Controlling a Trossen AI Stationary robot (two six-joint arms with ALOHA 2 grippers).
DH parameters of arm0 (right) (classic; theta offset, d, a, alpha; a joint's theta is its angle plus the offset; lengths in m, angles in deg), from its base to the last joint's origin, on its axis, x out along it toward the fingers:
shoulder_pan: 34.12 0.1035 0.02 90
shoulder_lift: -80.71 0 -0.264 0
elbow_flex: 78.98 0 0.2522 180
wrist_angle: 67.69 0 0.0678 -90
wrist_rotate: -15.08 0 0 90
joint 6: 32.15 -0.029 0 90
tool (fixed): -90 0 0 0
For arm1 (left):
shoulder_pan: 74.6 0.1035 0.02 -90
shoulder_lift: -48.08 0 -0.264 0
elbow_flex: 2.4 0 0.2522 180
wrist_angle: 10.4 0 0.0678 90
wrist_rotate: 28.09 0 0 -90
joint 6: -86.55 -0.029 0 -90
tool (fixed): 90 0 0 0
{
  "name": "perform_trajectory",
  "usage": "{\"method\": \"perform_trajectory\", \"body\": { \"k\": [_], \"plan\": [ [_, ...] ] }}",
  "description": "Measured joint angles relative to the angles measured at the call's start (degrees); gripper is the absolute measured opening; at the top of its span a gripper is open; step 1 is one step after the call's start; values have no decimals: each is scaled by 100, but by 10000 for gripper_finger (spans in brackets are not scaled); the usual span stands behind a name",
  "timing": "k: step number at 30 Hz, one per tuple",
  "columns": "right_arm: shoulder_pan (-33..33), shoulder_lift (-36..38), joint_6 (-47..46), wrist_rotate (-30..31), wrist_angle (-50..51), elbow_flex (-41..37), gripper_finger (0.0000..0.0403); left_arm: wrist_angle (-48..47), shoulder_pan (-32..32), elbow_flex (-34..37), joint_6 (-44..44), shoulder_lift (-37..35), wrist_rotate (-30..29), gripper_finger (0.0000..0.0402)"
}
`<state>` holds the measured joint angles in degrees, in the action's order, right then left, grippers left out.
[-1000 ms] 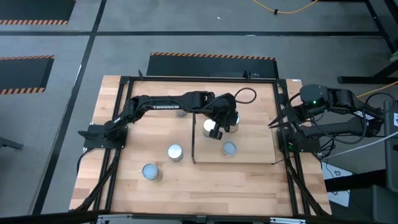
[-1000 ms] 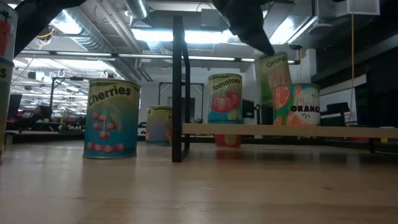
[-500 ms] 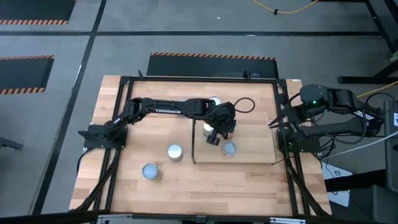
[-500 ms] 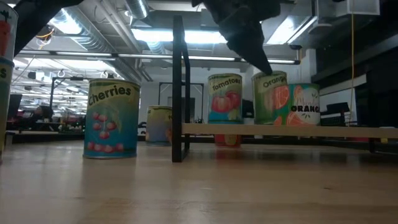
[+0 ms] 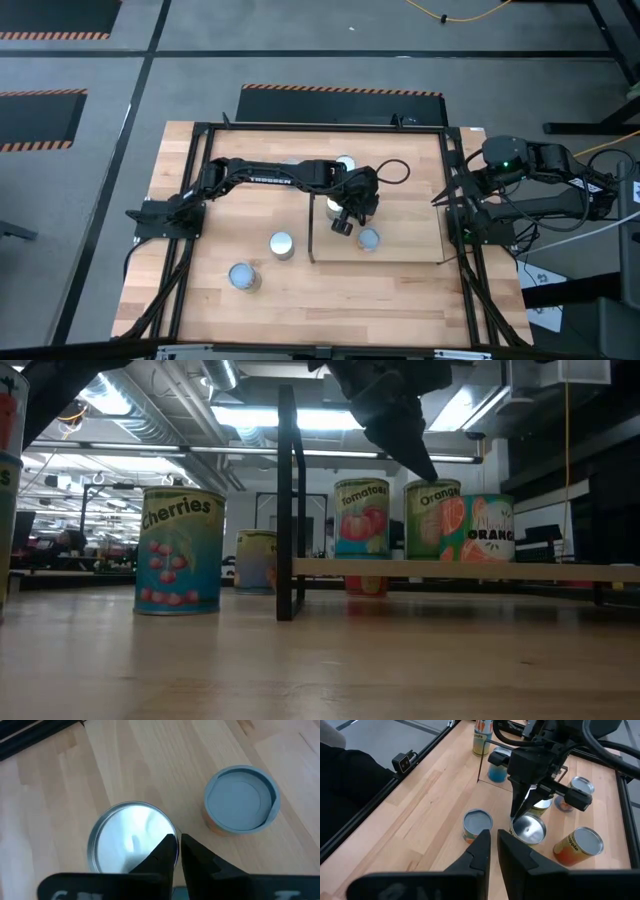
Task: Pick and place cans onto a shelf
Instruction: Put the large canned oranges on the shelf, then put the canned sliced carrots on the shelf
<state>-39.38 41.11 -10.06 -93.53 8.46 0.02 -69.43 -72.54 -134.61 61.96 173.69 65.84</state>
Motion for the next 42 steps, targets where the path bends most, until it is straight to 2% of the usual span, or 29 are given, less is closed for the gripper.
{"method": "perform_trajectory", "body": {
  "k": [7, 12, 20, 27, 31, 35, 42],
  "plan": [
    [-2, 0, 0, -2, 0, 0, 39, -1, 0, 0, -1, 0, -29, 46],
    [-1, 0, 0, -2, 2, 0, 40, 47, 0, 0, -3, 0, -369, 55],
    [0, 0, 0, -1, 4, 0, 40, 283, -11, -209, 45, 0, -490, 47],
    [-2, 0, 0, -2, 4, 0, 40, 173, -143, -674, 49, 0, -496, 39],
    [-1, 0, -1, -2, 7, 0, 40, -323, -324, -1159, 71, -2, -494, 35],
    [0, 0, -2, -2, 8, 0, 40, -1064, -561, -1662, 491, -7, -619, 33],
    [-2, -4, 0, -2, 16, 0, 39, -2154, -1126, -1570, 1586, -375, -921, 33]
  ]
}}
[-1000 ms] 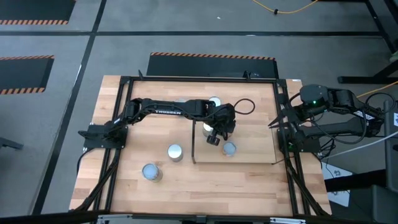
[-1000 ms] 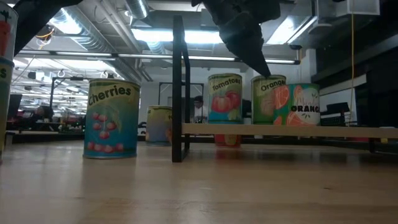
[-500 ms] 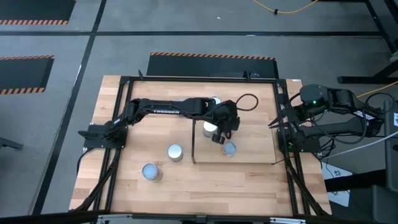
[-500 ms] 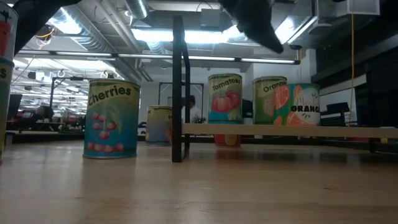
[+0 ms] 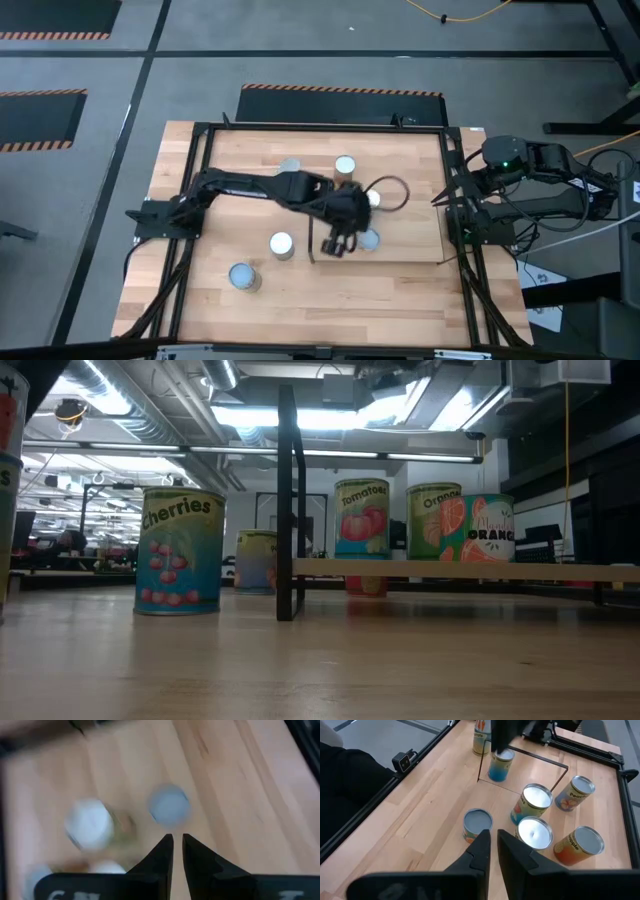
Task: Pick and place cans onto a shelf
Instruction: Put the canned sliced carrots on the shelf
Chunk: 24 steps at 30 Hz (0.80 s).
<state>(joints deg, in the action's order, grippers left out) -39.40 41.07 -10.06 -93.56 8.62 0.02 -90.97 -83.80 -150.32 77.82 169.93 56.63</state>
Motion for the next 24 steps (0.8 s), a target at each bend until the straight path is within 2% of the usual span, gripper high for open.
{"method": "perform_trajectory", "body": {
  "k": [8, 10, 13, 15, 18, 24],
  "plan": [
    [0, 2, -37, -2, 22, 0, 39, -1261, -774, 5, 1210, -53, -74, 33],
    [1, 2, -37, -3, 21, 0, 39, -1632, -943, 5, 1582, -69, -403, 33],
    [0, 4, -37, -3, 21, 0, 39, -2327, -1170, 7, 2236, -205, -1226, 33],
    [1, 2, -35, -2, 22, 0, 39, -2288, -1320, 84, 2612, -399, -1573, 33],
    [0, 4, -35, -2, 22, 0, 39, -2219, -1545, 228, 2907, -696, -1643, 33],
    [0, 4, -30, -2, 28, 0, 39, -2316, -2053, 718, 4127, -1220, -2141, 33]
  ]
}}
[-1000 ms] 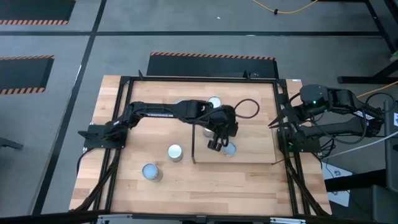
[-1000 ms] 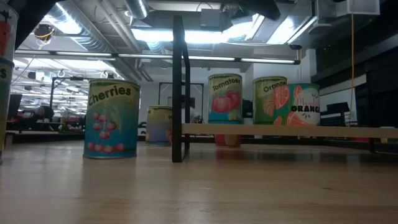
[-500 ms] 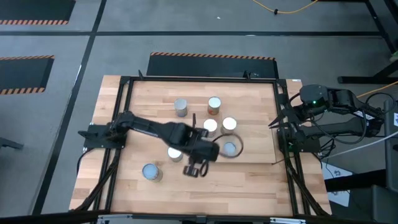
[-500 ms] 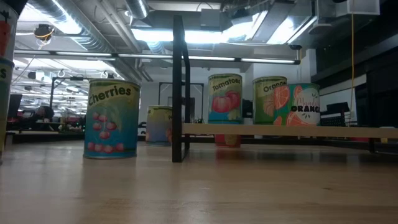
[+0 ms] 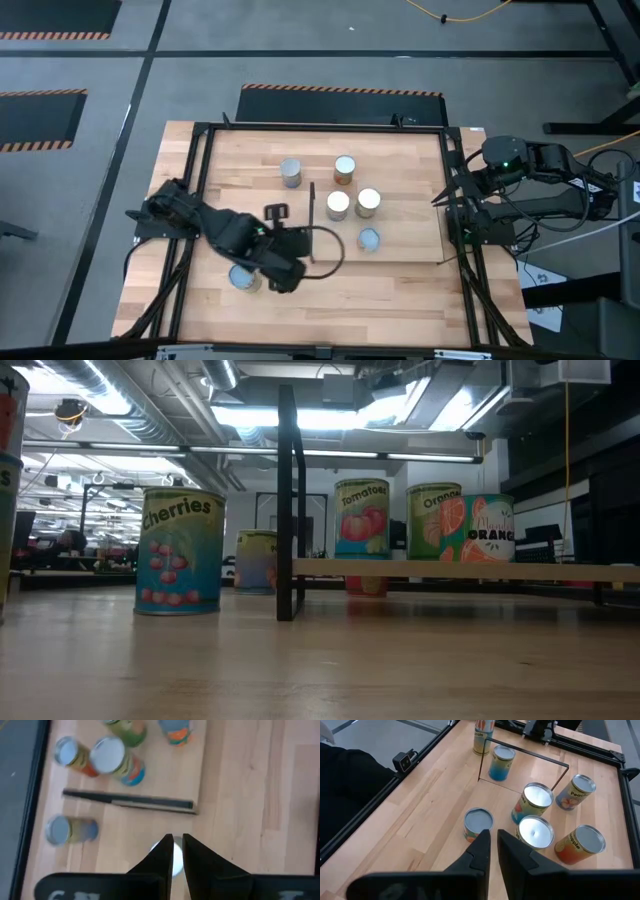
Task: Pick and place cans onto a shelf
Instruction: Put the canned sliced carrots on the shelf
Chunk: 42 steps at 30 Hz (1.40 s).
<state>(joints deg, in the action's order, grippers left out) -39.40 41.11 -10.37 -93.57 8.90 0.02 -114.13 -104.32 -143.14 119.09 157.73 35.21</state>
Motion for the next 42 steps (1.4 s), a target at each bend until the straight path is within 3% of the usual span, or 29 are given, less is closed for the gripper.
{"method": "perform_trajectory", "body": {
  "k": [10, 14, 18, 27, 37, 42],
  "plan": [
    [0, 0, 41, 0, 0, 0, 39, -3, -763, 2183, 2453, -1038, -189, 33],
    [0, 0, 39, 0, 0, 0, 39, 70, -996, 3047, 3933, -1567, 352, 33],
    [0, 0, 39, 0, 0, 0, 39, 658, -1160, 3443, 5095, -1816, 1033, 33],
    [0, 0, 37, 0, 0, 0, 39, 1516, -1236, 3632, 5914, -1736, 1530, 39],
    [0, 0, 35, 0, 0, 0, 39, 1507, -1197, 3657, 6335, -1736, 1574, 121],
    [0, -2, 35, 0, 0, 0, 40, 1507, -1193, 3655, 6333, -1736, 1572, 129]
  ]
}}
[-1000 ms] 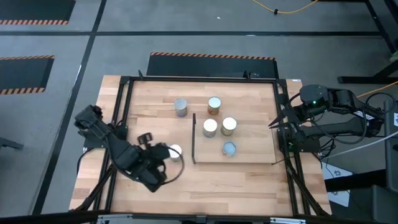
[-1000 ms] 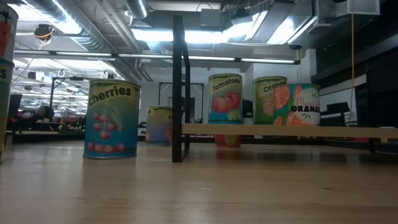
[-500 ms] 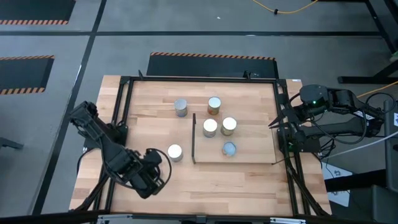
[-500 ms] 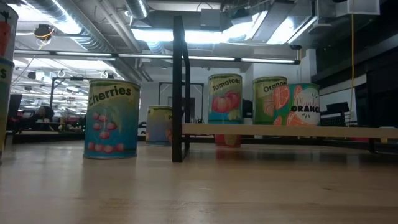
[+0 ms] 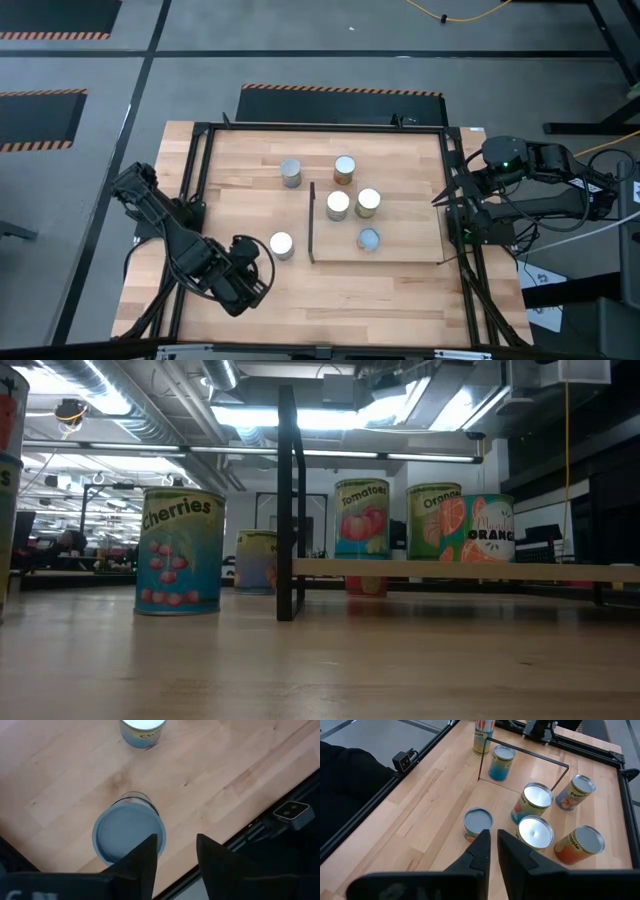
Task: Pick and place cans onto a shelf
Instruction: Put the canned sliced carrots on the shelf
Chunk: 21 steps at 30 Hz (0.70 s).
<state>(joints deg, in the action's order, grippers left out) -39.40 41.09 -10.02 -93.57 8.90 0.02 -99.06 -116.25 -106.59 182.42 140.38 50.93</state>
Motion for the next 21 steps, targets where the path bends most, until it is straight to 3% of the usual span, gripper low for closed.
{"method": "perform_trajectory", "body": {
  "k": [21],
  "plan": [
    [0, 1, -2, 0, 0, 0, 40, -17, -2, -1, -345, 605, 363, 126]
  ]
}}
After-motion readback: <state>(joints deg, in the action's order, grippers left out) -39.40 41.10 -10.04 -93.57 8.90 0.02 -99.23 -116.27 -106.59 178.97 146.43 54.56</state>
